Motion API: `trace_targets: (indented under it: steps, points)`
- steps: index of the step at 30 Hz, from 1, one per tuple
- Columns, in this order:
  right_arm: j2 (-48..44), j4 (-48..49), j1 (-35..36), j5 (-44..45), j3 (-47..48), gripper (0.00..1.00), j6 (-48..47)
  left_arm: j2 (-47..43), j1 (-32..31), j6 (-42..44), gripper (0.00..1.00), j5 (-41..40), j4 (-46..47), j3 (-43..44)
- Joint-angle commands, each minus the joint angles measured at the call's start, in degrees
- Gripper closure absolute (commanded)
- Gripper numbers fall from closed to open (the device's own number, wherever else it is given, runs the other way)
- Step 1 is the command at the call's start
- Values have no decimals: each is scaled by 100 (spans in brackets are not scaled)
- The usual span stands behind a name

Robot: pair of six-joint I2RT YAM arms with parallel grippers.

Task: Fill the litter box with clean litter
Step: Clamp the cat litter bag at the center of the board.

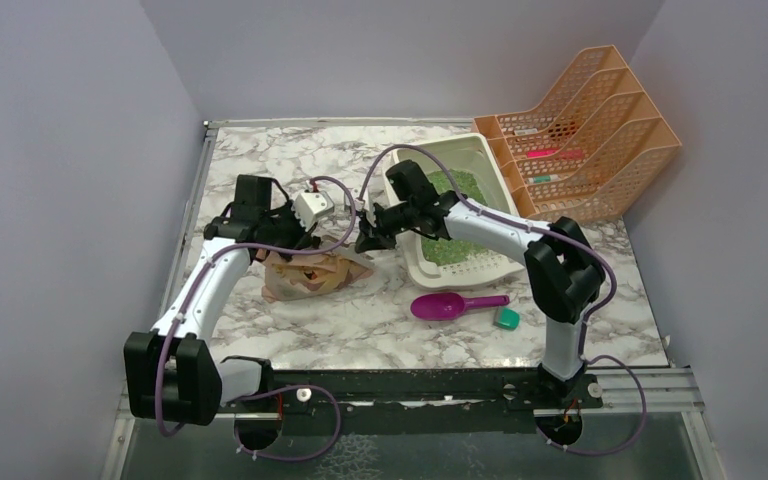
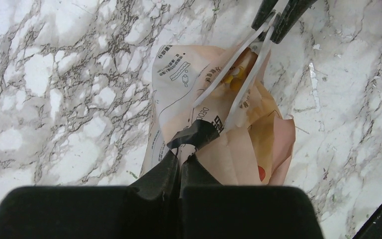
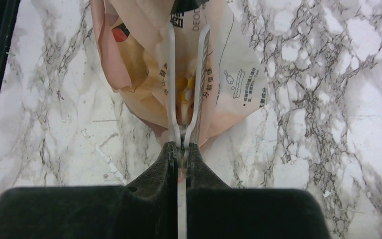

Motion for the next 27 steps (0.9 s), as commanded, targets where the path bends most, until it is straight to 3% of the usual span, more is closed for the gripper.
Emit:
trace_targets:
  steps: [1, 11, 15, 22, 27]
  points:
    - [51, 187, 0, -411, -463, 99, 199, -366, -61, -220, 100, 893, 988, 53]
    - [431, -764, 243, -84, 165, 99, -684, -298, -55, -295, 100, 1086, 1075, 35]
    - [784, -819, 569, 858, 565, 97, -422, -347, -50, -445, 100, 1120, 1251, -42]
    - [741, 160, 662, 2153, 255, 92, 519, -399, -16, -544, 100, 1216, 1331, -104]
    - [558, 840, 663, 2387, 52, 90, 1059, -424, -10, -582, 100, 1321, 1401, -142]
